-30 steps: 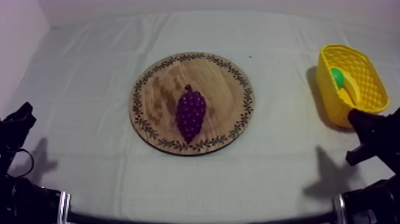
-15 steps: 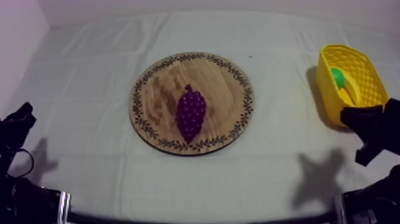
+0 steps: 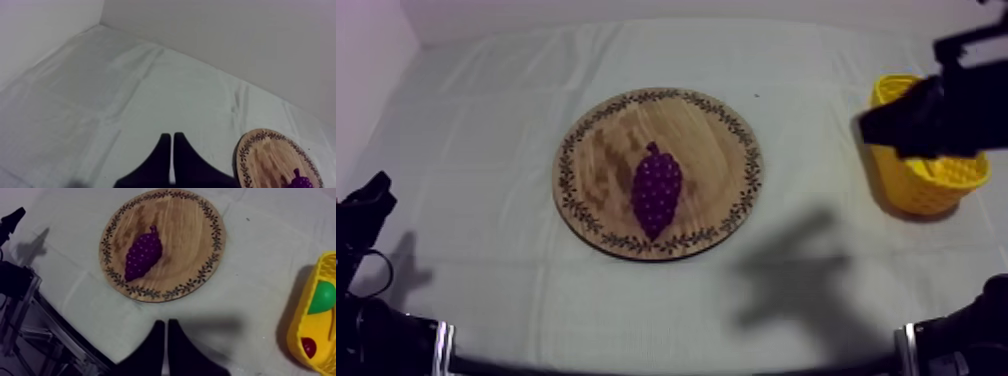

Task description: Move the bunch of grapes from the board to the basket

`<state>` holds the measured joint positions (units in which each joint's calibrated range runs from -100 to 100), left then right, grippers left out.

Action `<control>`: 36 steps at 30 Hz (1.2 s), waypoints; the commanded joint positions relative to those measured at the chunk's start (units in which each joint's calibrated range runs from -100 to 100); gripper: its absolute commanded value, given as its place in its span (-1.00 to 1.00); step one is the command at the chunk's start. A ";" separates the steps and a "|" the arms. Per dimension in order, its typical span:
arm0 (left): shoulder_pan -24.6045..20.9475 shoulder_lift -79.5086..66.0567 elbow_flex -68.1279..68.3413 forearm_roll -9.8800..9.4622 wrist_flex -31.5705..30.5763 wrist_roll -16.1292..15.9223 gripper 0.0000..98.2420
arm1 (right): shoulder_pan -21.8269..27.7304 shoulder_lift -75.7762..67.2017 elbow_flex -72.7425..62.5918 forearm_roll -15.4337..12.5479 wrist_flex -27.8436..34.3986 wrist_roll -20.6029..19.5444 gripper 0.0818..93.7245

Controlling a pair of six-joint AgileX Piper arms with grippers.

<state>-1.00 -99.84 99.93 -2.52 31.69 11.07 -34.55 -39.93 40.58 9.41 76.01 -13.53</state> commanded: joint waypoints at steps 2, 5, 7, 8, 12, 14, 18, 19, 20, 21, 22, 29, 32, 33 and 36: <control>0.02 0.02 -0.04 0.01 -0.01 -0.01 -1.00 | -0.38 14.04 -10.31 -1.09 1.97 -1.38 -0.99; 0.02 0.02 -0.04 0.01 -0.01 -0.01 -1.00 | -0.47 21.24 -14.77 -1.88 2.64 -2.67 -0.99; 0.02 0.02 -0.04 0.01 -0.01 -0.01 -1.00 | -0.49 25.71 -17.81 -2.50 3.38 -3.32 -0.99; 0.02 0.02 -0.04 0.01 -0.01 -0.01 -1.00 | -0.50 27.89 -19.42 -2.77 3.90 -3.63 -0.99; 0.02 0.02 -0.04 0.01 -0.01 -0.01 -1.00 | -0.57 36.16 -26.08 -3.57 6.58 -4.90 -0.99; 0.02 0.02 -0.04 0.01 -0.01 -0.01 -1.00 | -0.68 40.00 -29.56 -3.70 8.05 -5.62 -0.99; 0.02 0.02 -0.04 0.01 -0.01 -0.01 -1.00 | -0.68 47.04 -36.70 -3.88 10.94 -6.99 -0.99; 0.02 0.02 -0.04 0.01 -0.01 -0.01 -1.00 | -0.60 48.65 -38.42 -3.91 11.61 -7.30 -0.99; 0.02 0.02 -0.04 0.01 -0.01 -0.01 -1.00 | -0.49 50.16 -40.09 -3.95 12.23 -7.56 -0.99; 0.02 0.02 -0.04 0.01 -0.01 -0.01 -1.00 | -0.33 51.55 -41.65 -4.00 12.78 -7.79 -0.99; 0.02 0.02 -0.04 0.01 -0.01 -0.01 -1.00 | -0.18 52.80 -43.08 -4.02 13.29 -7.98 -0.99; 0.02 0.02 -0.04 0.01 -0.01 -0.01 -1.00 | 0.71 57.21 -50.27 -4.56 17.87 -8.84 -0.57; 0.02 0.02 -0.04 0.01 -0.01 -0.01 -1.00 | 0.75 57.73 -51.52 -4.90 18.82 -8.55 -0.32; 0.02 0.02 -0.04 0.01 -0.01 -0.01 -1.00 | 0.80 57.82 -51.76 -5.13 18.97 -8.45 -0.26; 0.02 0.02 -0.04 0.01 -0.01 -0.01 -1.00 | 1.12 57.94 -52.25 -6.05 19.39 -8.18 -0.09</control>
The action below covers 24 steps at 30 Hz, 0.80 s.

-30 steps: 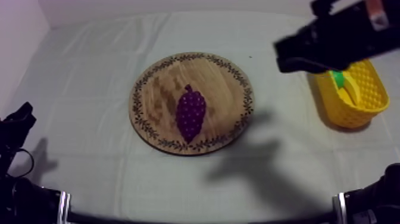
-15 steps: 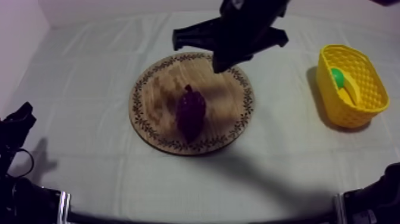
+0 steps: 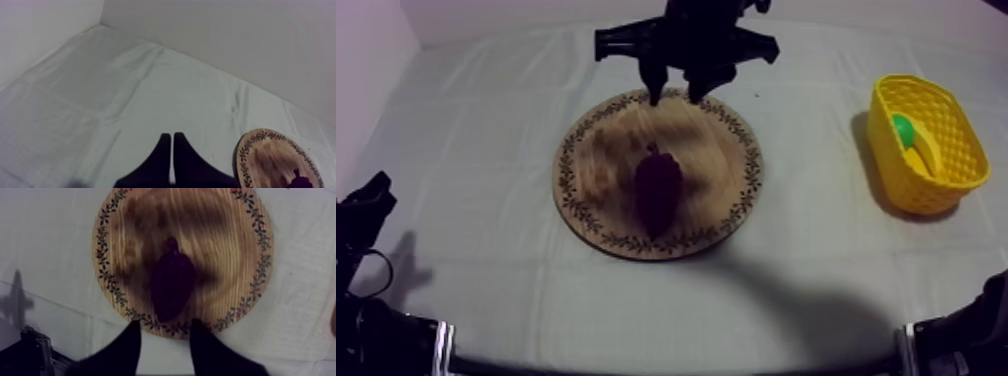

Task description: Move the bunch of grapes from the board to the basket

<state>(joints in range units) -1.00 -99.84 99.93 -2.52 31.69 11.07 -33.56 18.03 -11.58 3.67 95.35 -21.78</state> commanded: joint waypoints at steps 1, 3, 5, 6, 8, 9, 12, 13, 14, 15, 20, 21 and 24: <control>0.02 0.02 -0.04 0.01 -0.01 -0.01 -1.00 | 0.25 0.00 -0.21 -0.63 0.17 0.12 -0.05; 0.02 0.02 -0.04 0.01 -0.01 -0.01 -1.00 | 0.47 0.03 -0.44 -1.14 0.41 0.18 0.05; 0.02 0.02 -0.04 0.01 -0.01 -0.01 -1.00 | 0.61 0.04 -0.66 -1.58 0.56 0.19 0.14; 0.02 0.02 -0.04 0.01 -0.01 -0.01 -1.00 | 0.67 0.07 -0.74 -1.74 0.63 0.16 0.19; 0.02 0.02 -0.04 0.01 -0.01 -0.01 -1.00 | 0.73 0.20 -0.80 -2.06 0.85 0.10 0.30; 0.02 0.02 -0.04 0.01 -0.01 -0.01 -1.00 | 0.74 0.31 -0.71 -2.18 0.93 0.05 0.35; 0.02 0.02 -0.04 0.01 -0.01 -0.01 -1.00 | 0.77 0.87 0.14 -2.58 0.89 -0.23 0.43; 0.02 0.02 -0.04 0.01 -0.01 -0.01 -1.00 | 0.75 1.19 0.62 -2.71 0.74 -0.39 0.45; 0.02 0.02 -0.04 0.01 -0.01 -0.01 -1.00 | 0.72 1.61 1.19 -2.84 0.48 -0.56 0.46; 0.02 0.02 -0.04 0.01 -0.01 -0.01 -1.00 | 0.67 2.11 1.79 -3.01 0.16 -0.71 0.47; 0.02 0.02 -0.04 0.01 -0.01 -0.01 -1.00 | 0.34 5.87 4.87 -3.77 -2.47 -1.29 0.49; 0.02 0.02 -0.04 0.01 -0.01 -0.01 -1.00 | 0.27 6.74 5.33 -3.88 -3.07 -1.38 0.49; 0.02 0.02 -0.04 0.01 -0.01 -0.01 -1.00 | 0.00 9.78 5.65 -4.06 -4.37 -1.63 0.50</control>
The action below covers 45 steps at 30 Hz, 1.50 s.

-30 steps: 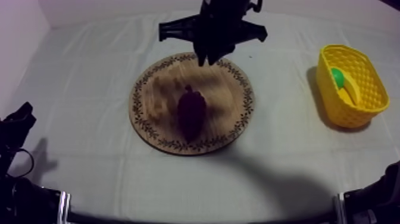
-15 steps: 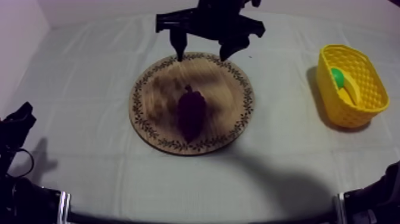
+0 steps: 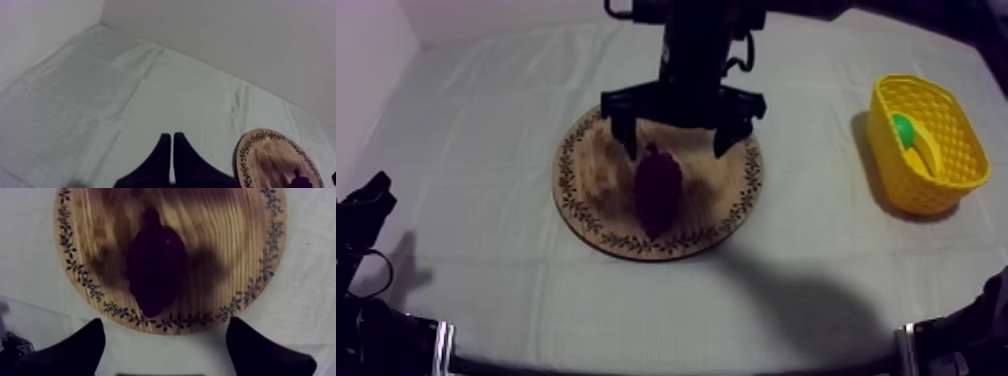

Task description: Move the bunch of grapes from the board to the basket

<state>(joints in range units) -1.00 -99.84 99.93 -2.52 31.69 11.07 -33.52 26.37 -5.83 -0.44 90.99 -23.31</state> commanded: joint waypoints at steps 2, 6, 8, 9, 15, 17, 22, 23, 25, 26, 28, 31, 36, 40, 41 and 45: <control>0.02 0.02 -0.04 0.01 -0.01 -0.01 -1.00 | -0.25 3.63 -0.80 -0.09 -0.53 -0.27 0.51; 0.02 0.02 -0.04 0.01 -0.01 -0.01 -1.00 | -0.53 8.13 -3.87 -0.28 -0.89 -0.58 0.52; 0.02 0.02 -0.04 0.01 -0.01 -0.01 -1.00 | -0.58 10.28 -5.98 -0.35 -0.68 -0.69 0.52; 0.02 0.02 -0.04 0.01 -0.01 -0.01 -1.00 | -0.58 11.31 -6.99 -0.40 -0.56 -0.74 0.52; 0.02 0.02 -0.04 0.01 -0.01 -0.01 -1.00 | -0.56 16.80 -11.17 -0.31 -0.26 -1.22 0.52; 0.02 0.02 -0.04 0.01 -0.01 -0.01 -1.00 | -0.60 18.41 -12.04 -0.12 -0.30 -1.41 0.52; 0.02 0.02 -0.04 0.01 -0.01 -0.01 -1.00 | -0.22 21.31 -13.03 -0.09 -0.56 -1.58 0.50; 0.02 0.02 -0.04 0.01 -0.01 -0.01 -1.00 | -0.12 21.70 -13.12 -0.09 -0.69 -1.57 0.49; 0.02 0.02 -0.04 0.01 -0.01 -0.01 -1.00 | 0.10 22.32 -13.42 -0.03 -0.95 -1.52 0.45; 0.02 0.02 -0.04 0.01 -0.01 -0.01 -1.00 | 0.20 22.56 -13.60 -0.04 -1.03 -1.42 0.43; 0.02 0.02 -0.04 0.01 -0.01 -0.01 -1.00 | 0.34 22.89 -13.87 -0.18 -1.17 -1.11 0.34; 0.02 0.02 -0.04 0.01 -0.01 -0.01 -1.00 | 0.51 23.10 -14.04 -0.54 -1.45 -0.63 0.16; 0.02 0.02 -0.04 0.01 -0.01 -0.01 -1.00 | 0.64 22.69 -13.23 -0.88 -2.34 -0.60 -0.09; 0.02 0.02 -0.04 0.01 -0.01 -0.01 -1.00 | 0.66 21.59 -11.85 -1.07 -3.04 -0.65 -0.18; 0.02 0.02 -0.04 0.01 -0.01 -0.01 -1.00 | 0.69 21.13 -11.53 -1.09 -3.18 -0.62 -0.19; 0.02 0.02 -0.04 0.01 -0.01 -0.01 -1.00 | 0.90 18.19 -10.48 -1.12 -3.16 -0.25 -0.22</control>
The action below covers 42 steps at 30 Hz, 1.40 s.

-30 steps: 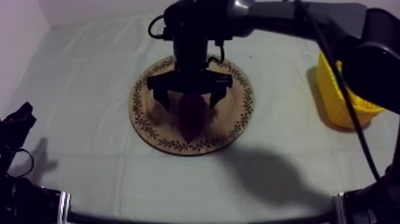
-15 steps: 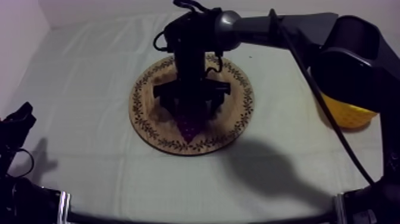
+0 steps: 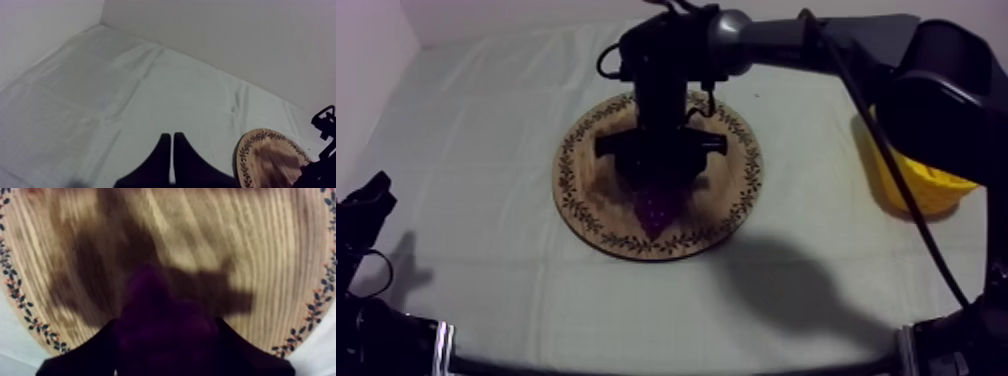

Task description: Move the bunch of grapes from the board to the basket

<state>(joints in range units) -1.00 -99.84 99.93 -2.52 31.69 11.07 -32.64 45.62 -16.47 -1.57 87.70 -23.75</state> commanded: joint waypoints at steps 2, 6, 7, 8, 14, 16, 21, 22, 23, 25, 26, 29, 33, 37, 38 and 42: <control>0.02 0.02 -0.04 0.01 -0.01 -0.01 -1.00 | 0.16 -3.20 0.55 0.04 0.47 0.58 -0.22; 0.02 0.02 -0.04 0.01 -0.01 -0.01 -1.00 | 0.40 -8.51 0.43 0.29 2.38 1.70 -0.22; 0.02 0.02 -0.04 0.01 -0.01 -0.01 -1.00 | 0.45 -9.92 0.13 0.41 3.11 2.04 -0.22; 0.02 0.02 -0.04 0.01 -0.01 -0.01 -1.00 | 0.50 -11.36 -0.22 0.54 3.88 2.39 -0.21; 0.02 0.02 -0.04 0.01 -0.01 -0.01 -1.00 | 1.26 -19.80 -2.32 1.75 7.35 4.43 -0.21; 0.02 0.02 -0.04 0.01 -0.01 -0.01 -1.00 | 1.67 -22.41 -2.84 2.06 8.19 5.19 -0.21; 0.02 0.02 -0.04 0.01 -0.01 -0.01 -1.00 | 2.84 -27.98 -3.17 2.77 9.32 6.79 -0.21; 0.02 0.02 -0.04 0.01 -0.01 -0.01 -1.00 | 3.10 -28.89 -2.79 2.95 9.42 7.01 -0.21; 0.02 0.02 -0.04 0.01 -0.01 -0.01 -1.00 | 3.39 -29.76 -2.27 3.11 9.48 7.19 -0.20; 0.02 0.02 -0.04 0.01 -0.01 -0.01 -1.00 | 4.18 -31.34 -0.79 3.36 9.54 7.61 -0.20; 0.02 0.02 -0.04 0.01 -0.01 -0.01 -1.00 | 4.73 -32.08 0.13 3.39 9.52 7.89 -0.19; 0.02 0.02 -0.04 0.01 -0.01 -0.01 -1.00 | 7.02 -34.34 3.71 3.51 9.31 8.99 -0.18; 0.02 0.02 -0.04 0.01 -0.01 -0.01 -1.00 | 11.31 -37.28 9.49 4.09 8.84 11.01 -0.17; 0.02 0.02 -0.04 0.01 -0.01 -0.01 -1.00 | 16.76 -40.09 16.00 5.20 7.40 13.26 -0.16; 0.02 0.02 -0.04 0.01 -0.01 -0.01 -1.00 | 18.22 -40.71 17.56 5.59 6.98 13.85 -0.15; 0.02 0.02 -0.04 0.01 -0.01 -0.01 -1.00 | 23.92 -42.82 23.49 7.40 4.90 16.23 -0.14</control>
<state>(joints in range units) -1.00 -99.84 99.93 -2.52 31.69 11.07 -13.11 3.19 3.67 5.43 93.34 -8.58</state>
